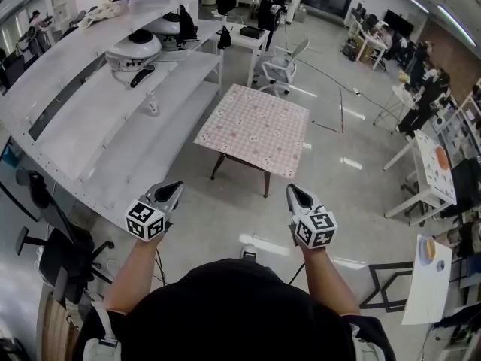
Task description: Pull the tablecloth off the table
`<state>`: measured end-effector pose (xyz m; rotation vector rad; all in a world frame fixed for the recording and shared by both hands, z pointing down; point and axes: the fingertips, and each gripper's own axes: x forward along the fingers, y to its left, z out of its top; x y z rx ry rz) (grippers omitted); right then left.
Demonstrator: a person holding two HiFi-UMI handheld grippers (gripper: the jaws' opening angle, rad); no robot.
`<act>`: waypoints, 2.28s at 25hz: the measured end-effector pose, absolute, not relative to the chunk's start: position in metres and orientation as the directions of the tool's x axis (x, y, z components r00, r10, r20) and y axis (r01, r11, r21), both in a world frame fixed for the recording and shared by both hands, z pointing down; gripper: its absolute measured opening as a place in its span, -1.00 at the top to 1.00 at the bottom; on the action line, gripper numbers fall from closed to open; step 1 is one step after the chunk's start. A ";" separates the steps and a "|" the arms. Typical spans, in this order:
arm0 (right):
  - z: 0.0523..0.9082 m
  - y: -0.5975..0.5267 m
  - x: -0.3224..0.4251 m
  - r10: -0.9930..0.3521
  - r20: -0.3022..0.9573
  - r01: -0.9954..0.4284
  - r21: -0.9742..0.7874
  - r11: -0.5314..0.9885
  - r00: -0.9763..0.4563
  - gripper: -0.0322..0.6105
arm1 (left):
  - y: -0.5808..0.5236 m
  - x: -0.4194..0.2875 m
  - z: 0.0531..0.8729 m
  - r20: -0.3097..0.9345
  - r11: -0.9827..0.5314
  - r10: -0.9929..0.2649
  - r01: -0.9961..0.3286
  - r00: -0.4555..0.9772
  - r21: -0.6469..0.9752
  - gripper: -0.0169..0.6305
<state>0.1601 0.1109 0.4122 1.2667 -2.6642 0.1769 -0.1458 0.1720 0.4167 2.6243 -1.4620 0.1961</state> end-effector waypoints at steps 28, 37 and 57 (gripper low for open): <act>0.439 -0.025 0.172 -0.752 0.231 -0.780 -0.054 0.623 -0.617 0.42 | 0.045 -0.141 0.439 0.231 -0.478 -0.845 -0.875 0.483 0.079 0.56; 0.449 -0.081 0.172 -0.729 0.251 -0.762 -0.059 0.645 -0.636 0.29 | -0.004 -0.130 0.446 0.258 -0.460 -0.848 -0.885 0.463 0.077 0.39; 0.479 -0.181 0.193 -0.660 0.279 -0.704 -0.100 0.703 -0.698 0.26 | -0.092 -0.103 0.452 0.305 -0.398 -0.866 -0.915 0.396 0.058 0.32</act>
